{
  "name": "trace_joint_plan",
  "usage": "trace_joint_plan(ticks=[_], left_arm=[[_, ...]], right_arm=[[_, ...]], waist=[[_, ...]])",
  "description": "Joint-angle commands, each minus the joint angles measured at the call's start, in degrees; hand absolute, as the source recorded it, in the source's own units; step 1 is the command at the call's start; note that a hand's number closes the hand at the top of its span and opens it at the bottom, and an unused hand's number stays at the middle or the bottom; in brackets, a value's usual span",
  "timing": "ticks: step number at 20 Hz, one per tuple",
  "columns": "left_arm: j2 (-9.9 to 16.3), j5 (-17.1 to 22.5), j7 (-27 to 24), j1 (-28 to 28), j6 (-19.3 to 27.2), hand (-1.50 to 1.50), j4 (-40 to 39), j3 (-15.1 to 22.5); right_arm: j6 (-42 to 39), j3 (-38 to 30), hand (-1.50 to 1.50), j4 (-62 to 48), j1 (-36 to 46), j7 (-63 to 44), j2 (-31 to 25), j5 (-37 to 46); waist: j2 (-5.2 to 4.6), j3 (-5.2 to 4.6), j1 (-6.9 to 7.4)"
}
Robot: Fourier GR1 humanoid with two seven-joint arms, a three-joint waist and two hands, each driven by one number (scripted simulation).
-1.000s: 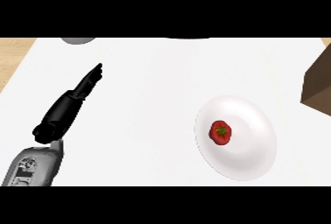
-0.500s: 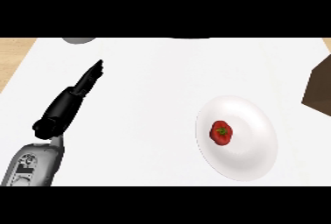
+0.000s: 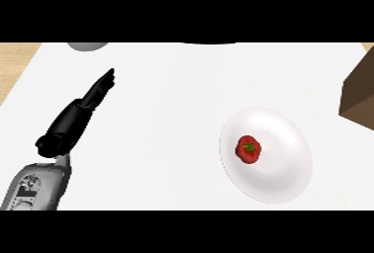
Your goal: Pick the lemon from the plate and place it in the cardboard box
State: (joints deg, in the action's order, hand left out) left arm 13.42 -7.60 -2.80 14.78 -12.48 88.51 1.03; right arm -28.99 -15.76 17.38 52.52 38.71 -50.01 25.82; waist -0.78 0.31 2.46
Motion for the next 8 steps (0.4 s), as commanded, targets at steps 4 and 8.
trace_joint_plan(ticks=[4, 8], left_arm=[[-0.31, 0.36, 0.24, 0.84, -0.11, 0.0, 0.5, -0.12], [0.34, 0.16, -0.39, 0.41, -0.62, 0.0, 1.38, -0.08]], right_arm=[[-10.09, -13.1, -1.5, -11.84, 5.34, -9.93, -3.52, -13.11], [-8.56, -15.78, -1.5, -12.6, 3.27, -10.7, -6.46, -15.53]], waist=[[-0.73, 0.04, 0.91], [-1.1, 0.2, 1.6]])
